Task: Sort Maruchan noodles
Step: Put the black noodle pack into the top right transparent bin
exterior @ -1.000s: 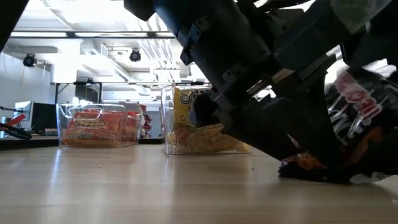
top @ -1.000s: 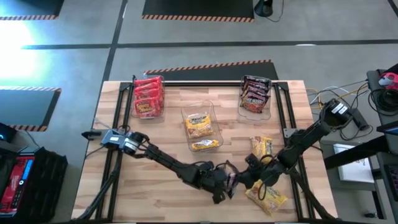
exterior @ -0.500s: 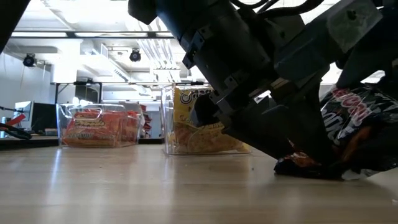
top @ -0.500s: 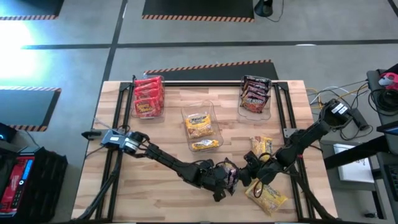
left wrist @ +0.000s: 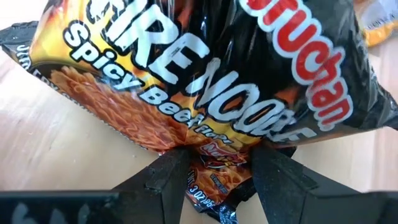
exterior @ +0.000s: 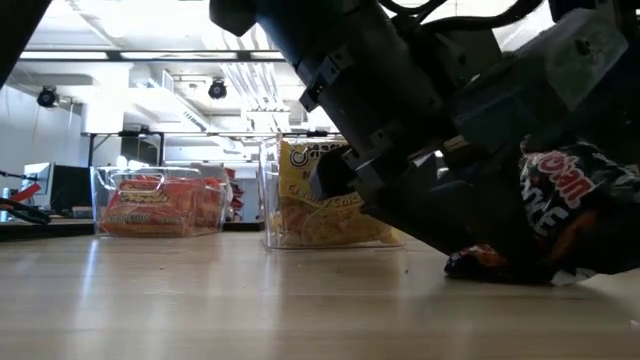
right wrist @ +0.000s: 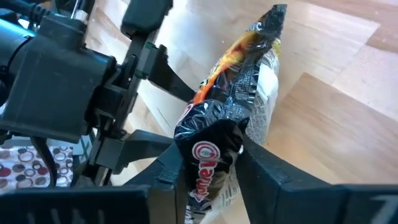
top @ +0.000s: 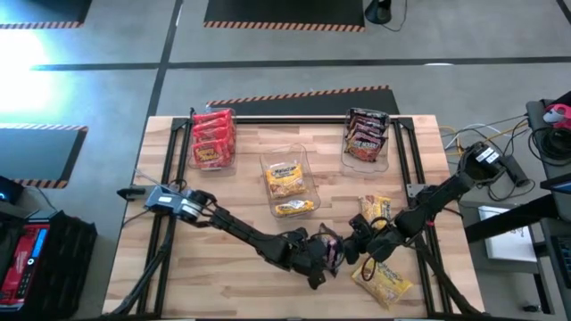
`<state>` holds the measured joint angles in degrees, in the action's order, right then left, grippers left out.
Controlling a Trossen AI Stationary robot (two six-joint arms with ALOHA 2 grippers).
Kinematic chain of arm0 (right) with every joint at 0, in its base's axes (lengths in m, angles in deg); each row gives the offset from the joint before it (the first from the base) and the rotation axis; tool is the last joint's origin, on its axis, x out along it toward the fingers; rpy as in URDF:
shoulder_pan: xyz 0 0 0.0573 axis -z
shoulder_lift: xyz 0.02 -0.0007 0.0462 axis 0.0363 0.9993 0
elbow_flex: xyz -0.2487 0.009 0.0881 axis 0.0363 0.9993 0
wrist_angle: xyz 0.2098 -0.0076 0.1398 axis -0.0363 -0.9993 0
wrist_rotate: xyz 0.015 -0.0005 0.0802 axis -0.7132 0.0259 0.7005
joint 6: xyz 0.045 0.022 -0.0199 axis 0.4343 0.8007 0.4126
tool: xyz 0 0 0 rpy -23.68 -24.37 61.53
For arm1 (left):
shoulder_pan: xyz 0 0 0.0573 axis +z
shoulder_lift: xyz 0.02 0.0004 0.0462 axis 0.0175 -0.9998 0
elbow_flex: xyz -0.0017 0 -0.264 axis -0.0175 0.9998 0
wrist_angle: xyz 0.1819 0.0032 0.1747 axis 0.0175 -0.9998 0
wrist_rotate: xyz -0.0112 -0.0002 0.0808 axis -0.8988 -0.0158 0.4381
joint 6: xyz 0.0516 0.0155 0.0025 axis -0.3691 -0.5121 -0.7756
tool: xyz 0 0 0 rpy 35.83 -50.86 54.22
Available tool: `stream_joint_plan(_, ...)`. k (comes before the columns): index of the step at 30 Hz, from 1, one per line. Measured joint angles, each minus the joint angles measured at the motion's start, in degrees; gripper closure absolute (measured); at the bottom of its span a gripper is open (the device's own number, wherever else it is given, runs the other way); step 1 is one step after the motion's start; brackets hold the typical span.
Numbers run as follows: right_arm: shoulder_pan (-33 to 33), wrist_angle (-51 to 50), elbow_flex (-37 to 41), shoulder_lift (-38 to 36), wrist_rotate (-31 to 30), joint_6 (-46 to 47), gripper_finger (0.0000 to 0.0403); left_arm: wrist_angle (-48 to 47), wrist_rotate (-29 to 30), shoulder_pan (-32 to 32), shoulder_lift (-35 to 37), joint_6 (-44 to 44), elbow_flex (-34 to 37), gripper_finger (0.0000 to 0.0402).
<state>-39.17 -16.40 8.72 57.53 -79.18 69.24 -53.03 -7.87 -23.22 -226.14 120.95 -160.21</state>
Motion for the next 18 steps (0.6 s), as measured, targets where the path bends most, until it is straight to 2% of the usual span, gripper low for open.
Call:
stream_joint_plan(13,0.01,-1.59,-0.04,-0.04,0.88,-2.49,0.0309,-11.25,-1.27,0.04,0.00,-1.92,-8.04,0.0249)
stream_joint_plan(18,0.01,-1.63,-0.04,-0.01,1.02,-4.19,0.0320,-15.39,2.57,-1.00,0.81,-1.00,-10.71,0.0249)
